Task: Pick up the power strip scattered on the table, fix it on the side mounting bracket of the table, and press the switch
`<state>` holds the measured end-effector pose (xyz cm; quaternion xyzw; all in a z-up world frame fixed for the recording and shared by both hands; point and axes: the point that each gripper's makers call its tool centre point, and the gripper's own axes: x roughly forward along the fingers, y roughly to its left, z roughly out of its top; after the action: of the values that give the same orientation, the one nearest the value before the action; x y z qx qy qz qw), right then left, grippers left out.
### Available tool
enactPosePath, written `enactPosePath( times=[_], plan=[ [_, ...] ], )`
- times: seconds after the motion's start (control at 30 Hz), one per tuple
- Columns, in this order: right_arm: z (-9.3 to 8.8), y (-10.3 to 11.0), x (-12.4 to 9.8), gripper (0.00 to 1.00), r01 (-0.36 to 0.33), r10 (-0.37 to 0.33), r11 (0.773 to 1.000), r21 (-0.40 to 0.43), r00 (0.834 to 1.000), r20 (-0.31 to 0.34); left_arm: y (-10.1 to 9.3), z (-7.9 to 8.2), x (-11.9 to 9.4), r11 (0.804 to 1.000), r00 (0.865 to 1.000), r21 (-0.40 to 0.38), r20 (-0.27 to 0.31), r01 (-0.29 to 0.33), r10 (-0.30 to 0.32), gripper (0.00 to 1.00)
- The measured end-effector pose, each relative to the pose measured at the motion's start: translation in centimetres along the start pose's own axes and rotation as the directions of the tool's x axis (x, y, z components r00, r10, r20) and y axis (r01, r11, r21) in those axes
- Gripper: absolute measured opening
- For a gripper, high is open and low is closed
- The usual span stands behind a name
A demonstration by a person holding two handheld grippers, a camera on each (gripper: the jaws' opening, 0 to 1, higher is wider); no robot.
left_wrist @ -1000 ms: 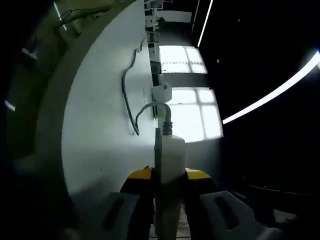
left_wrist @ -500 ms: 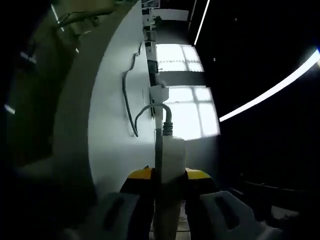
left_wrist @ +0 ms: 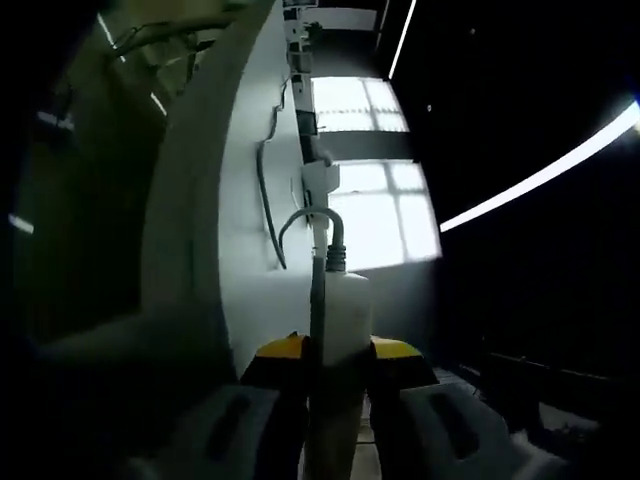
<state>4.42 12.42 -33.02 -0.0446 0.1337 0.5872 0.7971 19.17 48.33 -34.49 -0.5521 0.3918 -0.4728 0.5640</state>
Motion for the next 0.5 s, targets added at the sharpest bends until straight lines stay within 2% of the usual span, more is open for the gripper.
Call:
enactPosePath(
  times=[0.2,0.37,0.4,0.5],
  plan=[
    [0.2,0.3,0.0,0.50,-0.013,0.013,1.000,-0.003,1.000,0.002,0.8,1.1,-1.3,0.999,1.000,-0.030,-0.001,0.027,-0.027,0.25],
    [0.3,0.6,0.6,0.50,-0.026,0.026,1.000,-0.012,1.000,-0.010,1.7,1.4,-1.7,1.000,1.000,-0.025,-0.005,0.011,-0.011,0.25],
    [0.3,0.6,0.7,0.50,-0.029,0.029,1.000,-0.012,1.000,-0.013,2.1,2.0,-2.3,1.000,1.000,-0.029,-0.007,0.012,-0.013,0.25],
    [0.3,0.8,1.1,0.50,-0.032,0.032,0.999,-0.012,0.999,-0.023,2.2,2.4,-2.8,0.998,0.999,-0.039,-0.005,0.039,-0.040,0.25]
  ],
)
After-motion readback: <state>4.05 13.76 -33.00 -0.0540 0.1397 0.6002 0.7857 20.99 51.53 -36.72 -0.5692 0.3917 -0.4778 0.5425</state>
